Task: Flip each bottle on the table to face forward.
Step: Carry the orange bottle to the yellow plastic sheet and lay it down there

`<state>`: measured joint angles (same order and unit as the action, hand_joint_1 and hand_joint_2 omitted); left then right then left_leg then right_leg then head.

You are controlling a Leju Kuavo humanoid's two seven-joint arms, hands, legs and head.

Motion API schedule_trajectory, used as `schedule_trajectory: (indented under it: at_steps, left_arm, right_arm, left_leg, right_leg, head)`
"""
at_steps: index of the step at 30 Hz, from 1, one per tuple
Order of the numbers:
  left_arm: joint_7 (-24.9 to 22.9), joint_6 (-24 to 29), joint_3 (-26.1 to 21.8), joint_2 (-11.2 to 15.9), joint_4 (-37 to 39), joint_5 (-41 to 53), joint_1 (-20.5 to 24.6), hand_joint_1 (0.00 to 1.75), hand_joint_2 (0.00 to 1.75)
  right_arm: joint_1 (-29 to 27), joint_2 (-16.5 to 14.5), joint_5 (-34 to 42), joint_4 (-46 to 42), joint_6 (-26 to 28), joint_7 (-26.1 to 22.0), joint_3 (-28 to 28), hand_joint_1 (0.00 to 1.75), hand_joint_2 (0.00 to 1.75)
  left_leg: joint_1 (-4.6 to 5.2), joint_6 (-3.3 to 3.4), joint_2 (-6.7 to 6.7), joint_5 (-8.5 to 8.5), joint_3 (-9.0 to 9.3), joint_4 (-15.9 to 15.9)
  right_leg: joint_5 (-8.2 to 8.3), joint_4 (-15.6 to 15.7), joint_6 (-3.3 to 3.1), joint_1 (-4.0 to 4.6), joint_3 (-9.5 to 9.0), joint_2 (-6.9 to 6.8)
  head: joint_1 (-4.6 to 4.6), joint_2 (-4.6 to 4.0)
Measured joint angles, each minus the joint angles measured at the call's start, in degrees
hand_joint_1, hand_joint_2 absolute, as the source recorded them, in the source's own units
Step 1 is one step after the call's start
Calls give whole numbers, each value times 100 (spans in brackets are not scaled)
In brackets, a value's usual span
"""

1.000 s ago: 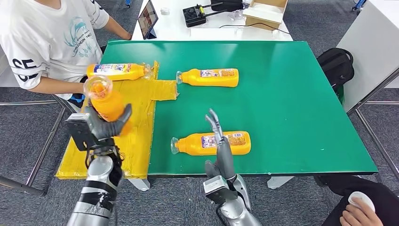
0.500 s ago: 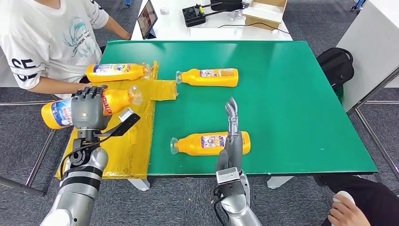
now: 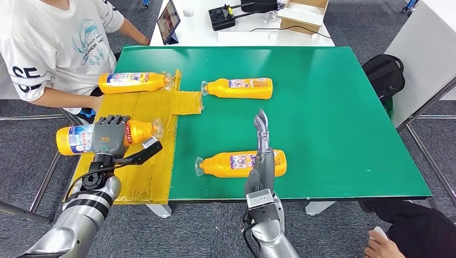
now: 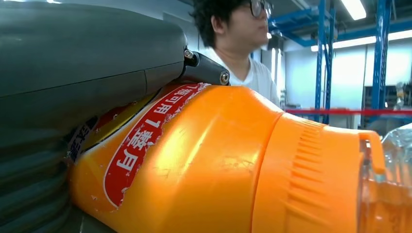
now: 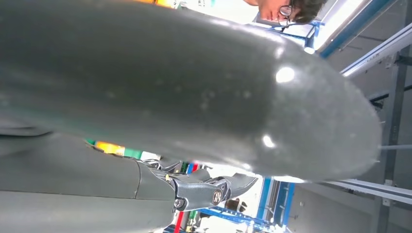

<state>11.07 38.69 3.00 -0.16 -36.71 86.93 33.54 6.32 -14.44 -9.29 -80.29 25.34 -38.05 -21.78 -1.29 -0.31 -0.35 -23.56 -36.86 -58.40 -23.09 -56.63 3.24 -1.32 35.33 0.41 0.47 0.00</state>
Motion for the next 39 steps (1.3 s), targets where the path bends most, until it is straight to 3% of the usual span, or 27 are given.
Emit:
schedule_trajectory:
  at_steps: [10, 21, 23, 25, 27, 28, 29, 39]
  left_arm:
    - [679, -1887, -288, 42, 887, -1475, 365, 175, 175]
    - [541, -2036, -314, 82, 1238, -1312, 508, 174, 175]
    - [538, -2043, -309, 82, 1259, -1312, 518, 151, 175]
    - [535, -2071, -304, 81, 1272, -1314, 526, 76, 175]
    - [531, -2119, -303, 79, 1289, -1344, 533, 11, 87]
    - [536, -2148, -304, 79, 1299, -1377, 535, 0, 44]
    - [545, -2185, -309, 78, 1308, -1424, 537, 0, 0]
    - [829, -2847, -611, 43, 1337, -2284, 583, 0, 0]
  right_arm:
    - [2, -55, -21, 88, -162, 5, 19, 0, 0]
    - [14, -90, -26, 277, -222, 15, 44, 0, 0]
    - [15, -92, -29, 300, -222, 15, 45, 0, 0]
    - [16, -97, -42, 321, -222, 16, 45, 0, 0]
    - [17, -103, -62, 344, -222, 17, 44, 0, 0]
    - [17, -106, -71, 356, -222, 18, 44, 0, 0]
    - [17, -110, -79, 369, -223, 19, 43, 0, 0]
    - [45, -121, -87, 502, -257, 29, 49, 0, 0]
  left_leg:
    - [0, 0, 2, 0, 0, 0]
    - [0, -1, 2, -2, 18, 1]
    - [0, -1, 2, -1, 21, 1]
    - [0, -1, 2, -1, 22, 1]
    - [0, -1, 2, -1, 25, 1]
    - [0, -1, 1, -1, 26, 1]
    - [0, -1, 1, -1, 27, 1]
    - [1, -2, -13, 0, 41, 2]
  right_leg:
    - [0, -1, 0, 0, -2, 0]
    - [0, -1, 0, 0, -16, 1]
    - [0, -1, 0, 0, -18, 1]
    - [0, -1, 0, 0, -21, 1]
    - [0, -1, 0, 0, -23, 1]
    - [0, -1, 0, 0, -24, 1]
    - [0, -1, 0, 0, -25, 1]
    - [-2, -1, -1, -1, -46, -4]
  head:
    - [-1, 0]
    - [-2, 0]
    - [-2, 0]
    - [-2, 0]
    - [-2, 0]
    - [-2, 0]
    - [-2, 0]
    - [0, 0]
